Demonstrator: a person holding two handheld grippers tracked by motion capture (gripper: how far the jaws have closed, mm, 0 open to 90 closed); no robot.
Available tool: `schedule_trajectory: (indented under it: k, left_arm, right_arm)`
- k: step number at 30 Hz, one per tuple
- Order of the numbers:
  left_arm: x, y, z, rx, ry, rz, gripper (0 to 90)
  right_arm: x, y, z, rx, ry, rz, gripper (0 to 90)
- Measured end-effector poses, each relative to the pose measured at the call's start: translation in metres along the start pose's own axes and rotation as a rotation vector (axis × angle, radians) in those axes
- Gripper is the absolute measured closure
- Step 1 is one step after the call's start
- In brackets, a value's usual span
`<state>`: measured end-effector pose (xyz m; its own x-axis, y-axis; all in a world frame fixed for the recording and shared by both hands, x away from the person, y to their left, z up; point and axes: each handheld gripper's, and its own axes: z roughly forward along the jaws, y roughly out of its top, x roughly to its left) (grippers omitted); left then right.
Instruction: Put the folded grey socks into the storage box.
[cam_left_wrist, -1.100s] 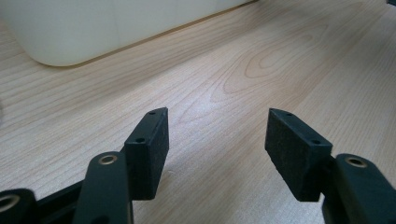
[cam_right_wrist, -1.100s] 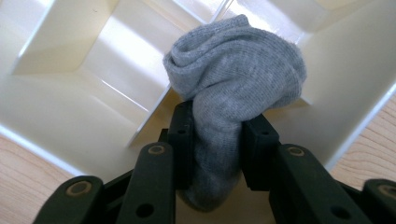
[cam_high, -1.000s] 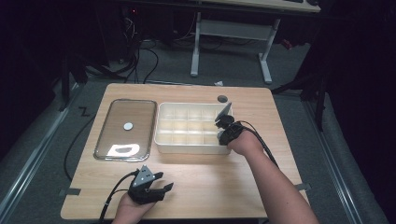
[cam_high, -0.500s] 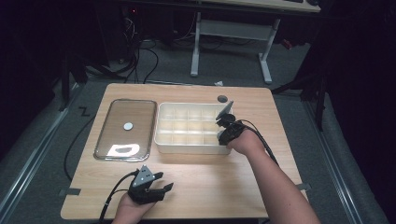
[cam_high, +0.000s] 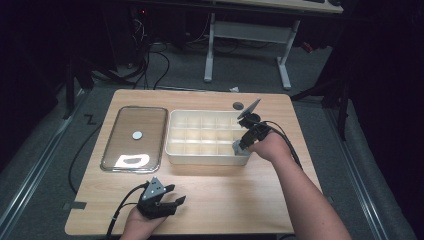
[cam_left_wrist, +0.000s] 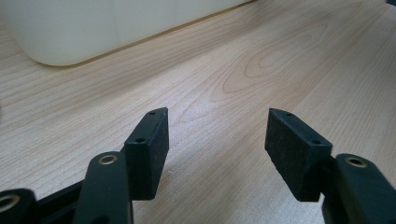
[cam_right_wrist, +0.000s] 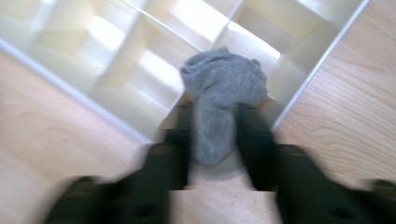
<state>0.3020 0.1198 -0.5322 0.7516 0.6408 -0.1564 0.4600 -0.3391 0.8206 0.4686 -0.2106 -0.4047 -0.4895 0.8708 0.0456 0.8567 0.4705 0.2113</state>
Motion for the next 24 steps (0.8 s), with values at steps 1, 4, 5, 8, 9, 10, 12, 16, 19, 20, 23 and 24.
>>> schedule_trajectory:
  k: [1, 4, 5, 8, 9, 10, 12, 16, 19, 20, 23, 24]
  left_arm:
    - [0.000, 0.000, 0.000, 0.002, 0.001, 0.001, 40.5]
    - [0.000, 0.000, 0.000, 0.006, -0.001, 0.002, 40.5]
    - [0.000, 0.000, 0.000, 0.005, 0.000, 0.002, 40.5]
    - [0.000, 0.000, 0.000, 0.004, 0.000, 0.001, 40.5]
    - [-0.001, 0.000, 0.000, 0.002, 0.000, -0.002, 40.5]
    - [0.000, 0.000, 0.000, 0.003, 0.001, -0.002, 40.5]
    - [0.000, 0.000, 0.000, 0.004, -0.002, -0.003, 40.5]
    - [0.000, 0.000, 0.000, 0.004, -0.002, -0.003, 40.5]
    - [0.000, 0.000, 0.000, 0.002, -0.002, -0.004, 40.5]
    - [0.000, 0.000, 0.000, 0.003, -0.003, -0.004, 40.5]
    - [0.000, 0.000, 0.000, 0.006, -0.004, -0.002, 40.5]
    - [0.000, 0.000, 0.000, 0.005, -0.004, -0.003, 40.5]
  right_arm:
    - [0.000, -0.001, -0.004, -0.012, 0.007, -0.007, 89.9]
    - [-0.001, -0.003, -0.002, 0.020, -0.013, -0.009, 90.0]
    - [-0.001, -0.003, 0.002, 0.034, -0.017, -0.005, 90.0]
    - [0.000, -0.003, 0.014, 0.063, -0.024, -0.014, 90.0]
    - [0.000, -0.003, 0.018, 0.080, -0.026, -0.016, 90.0]
    - [0.001, -0.003, 0.021, 0.087, -0.026, -0.007, 90.0]
    - [0.001, -0.003, 0.025, 0.093, -0.025, -0.012, 90.0]
    - [0.001, -0.004, 0.032, 0.116, -0.030, -0.007, 90.0]
    - [0.001, -0.005, 0.043, 0.139, -0.033, -0.017, 90.0]
    - [0.001, -0.006, 0.043, 0.141, -0.032, -0.012, 90.0]
    - [0.001, -0.006, 0.039, 0.132, -0.018, -0.019, 90.0]
    - [0.001, -0.005, 0.035, 0.126, -0.012, -0.014, 90.0]
